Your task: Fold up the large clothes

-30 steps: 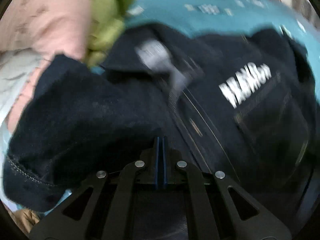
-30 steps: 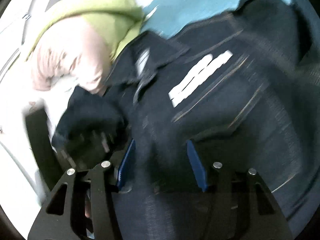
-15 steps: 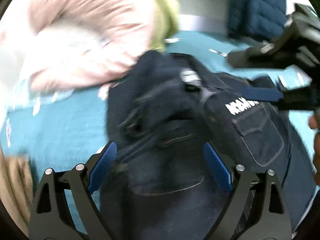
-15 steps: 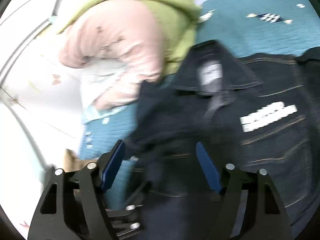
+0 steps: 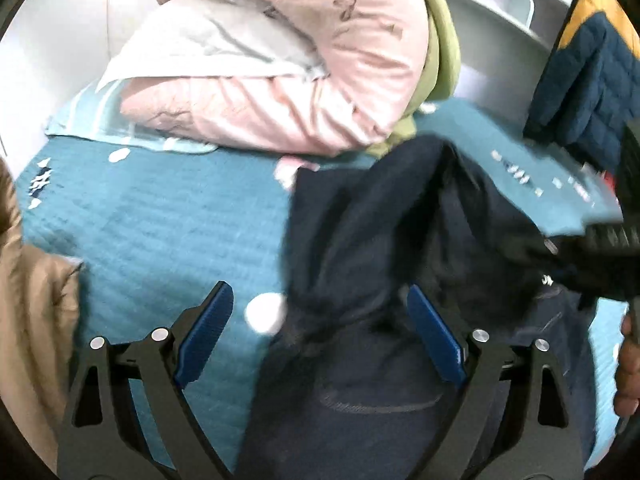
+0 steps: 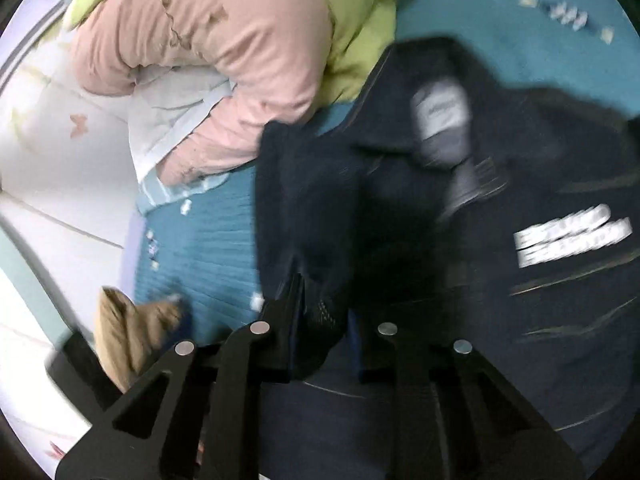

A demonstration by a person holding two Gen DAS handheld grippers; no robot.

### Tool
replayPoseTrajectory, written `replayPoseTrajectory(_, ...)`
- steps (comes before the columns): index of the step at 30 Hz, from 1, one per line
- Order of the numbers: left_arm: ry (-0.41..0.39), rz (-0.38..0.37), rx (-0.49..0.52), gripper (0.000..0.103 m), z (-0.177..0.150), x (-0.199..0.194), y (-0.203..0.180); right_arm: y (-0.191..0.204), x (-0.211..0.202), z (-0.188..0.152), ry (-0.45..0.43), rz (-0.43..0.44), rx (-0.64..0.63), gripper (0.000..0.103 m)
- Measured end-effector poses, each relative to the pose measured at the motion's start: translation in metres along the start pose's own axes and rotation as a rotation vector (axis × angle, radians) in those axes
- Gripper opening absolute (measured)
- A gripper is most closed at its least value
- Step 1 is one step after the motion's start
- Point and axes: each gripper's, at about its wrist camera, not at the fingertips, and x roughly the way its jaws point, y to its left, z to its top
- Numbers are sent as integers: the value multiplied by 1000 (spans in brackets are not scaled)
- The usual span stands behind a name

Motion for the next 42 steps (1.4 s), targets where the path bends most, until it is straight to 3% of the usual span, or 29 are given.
replayPoseTrajectory(5,49,-66,-4,89,23,28,-33,-58,-47,19,44,-141,-37,15)
replayPoseTrajectory(7,84,-61,-9,89,25,41,-43,-78,-54,33,87,-227,-87,11)
replayPoseTrajectory(8,108,-63,0,89,26,49,-46,-84,-56,39,84,-267,-107,2)
replayPoseTrajectory(9,142,-56,18,89,25,60,-49,-90,-57,46,105,-325,-135,0)
replayPoseTrajectory(12,237,2,51,89,20,91,-47,-105,-58,56,130,-380,-150,1)
replayPoseTrajectory(14,268,22,10,89,17,105,-32,-108,-56,45,149,-286,-121,8)
replayPoseTrajectory(17,292,-6,-7,89,14,111,-23,-105,-43,12,149,-240,-67,72)
replayPoseTrajectory(20,284,27,34,89,11,106,-29,-113,-30,-24,86,-160,64,72)
replayPoseTrajectory(21,271,36,39,89,9,101,-30,-122,-19,-37,80,-96,145,72)
replayPoseTrajectory(24,270,35,24,89,5,94,-28,-132,-2,-51,44,-137,220,71)
replayPoseTrajectory(27,257,23,7,89,-1,86,-24,-139,6,-56,-38,-98,285,72)
replayPoseTrajectory(28,259,20,5,89,-4,85,-23,-139,4,-55,-58,-79,289,71)
replayPoseTrajectory(30,266,36,20,89,-5,88,-25,-134,2,-50,-76,-71,251,20)
replayPoseTrajectory(34,270,46,13,89,-6,90,-26,-151,17,-41,-22,-35,302,16)
replayPoseTrajectory(35,271,47,11,89,-6,91,-27,-154,16,-40,-37,-8,314,13)
replayPoseTrajectory(36,272,48,14,89,-6,92,-26,-155,14,-40,-60,15,316,3)
replayPoseTrajectory(42,282,47,36,89,-5,95,-27,-142,-29,-23,-193,47,224,2)
